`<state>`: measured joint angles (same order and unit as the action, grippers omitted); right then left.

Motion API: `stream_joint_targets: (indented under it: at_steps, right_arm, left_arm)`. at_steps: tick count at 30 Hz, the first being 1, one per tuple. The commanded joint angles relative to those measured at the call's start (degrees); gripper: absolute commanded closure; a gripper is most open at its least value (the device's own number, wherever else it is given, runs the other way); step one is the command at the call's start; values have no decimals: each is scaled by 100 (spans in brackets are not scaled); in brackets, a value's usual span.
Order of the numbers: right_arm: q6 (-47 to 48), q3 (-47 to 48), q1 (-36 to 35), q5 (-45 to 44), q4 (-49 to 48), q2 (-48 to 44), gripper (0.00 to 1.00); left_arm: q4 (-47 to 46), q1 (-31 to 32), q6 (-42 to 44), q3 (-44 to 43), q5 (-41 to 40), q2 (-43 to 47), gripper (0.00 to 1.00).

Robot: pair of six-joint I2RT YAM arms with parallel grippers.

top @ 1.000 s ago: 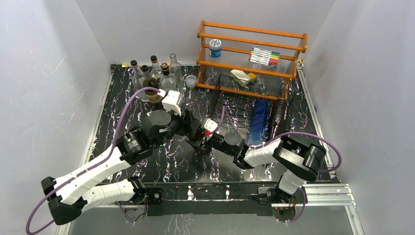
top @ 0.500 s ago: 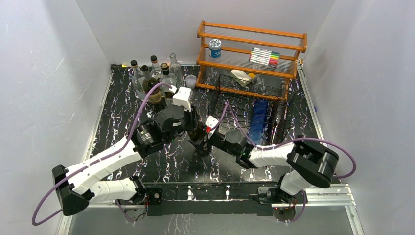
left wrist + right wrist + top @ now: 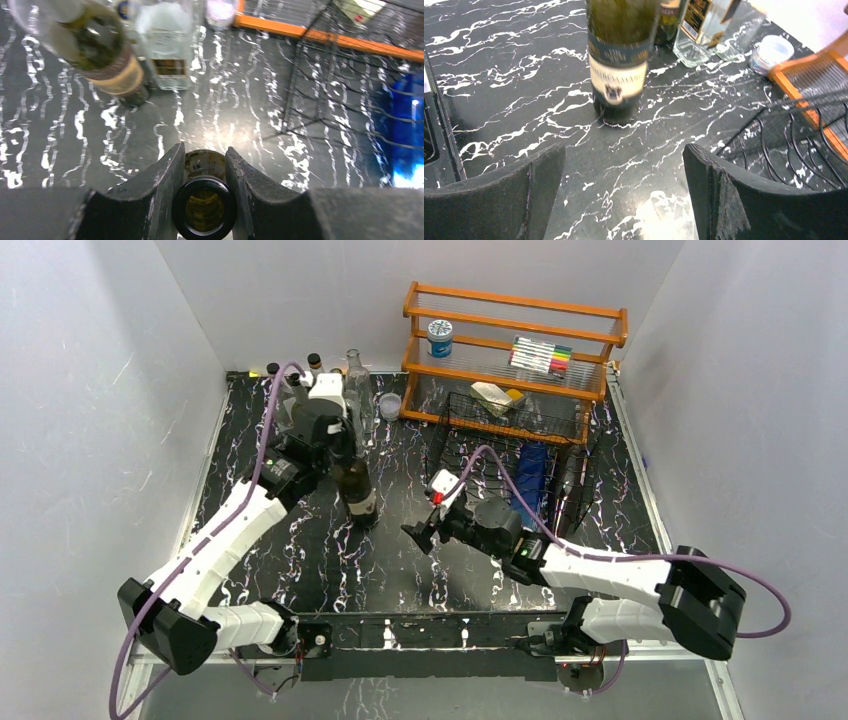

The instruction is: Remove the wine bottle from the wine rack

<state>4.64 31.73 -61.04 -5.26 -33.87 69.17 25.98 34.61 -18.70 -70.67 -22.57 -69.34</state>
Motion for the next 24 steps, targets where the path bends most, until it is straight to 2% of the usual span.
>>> stream_joint_targets:
  at_steps: [1, 6, 13, 18, 21, 24]
  right_arm:
    - [-485, 201, -14, -679, 795, -599, 2]
    - [-978, 330, -8, -1275, 1574, -1052, 2]
    - [-976, 370, -14, -1549, 2306, -1470, 2]
    - [-974, 237, -9, -1560, 2422, -1778, 2]
    - [-974, 169, -9, -1555, 2502, -1910, 2]
    - [-974, 167, -9, -1574, 2663, -2028, 2]
  left_arm:
    - [-291, -616, 319, -581, -78, 78, 100]
    - [-646, -1420, 392, -659, -223, -168, 100]
    - [-1121, -2741, 403, -802, -15, -597, 100]
    - [-1481, -3202, 409, -886, -75, -836, 100]
    - [-1632, -3479, 194, -988, 153, -1058, 100]
    - [-1834, -3518, 233, -1107, 191, -1262, 100]
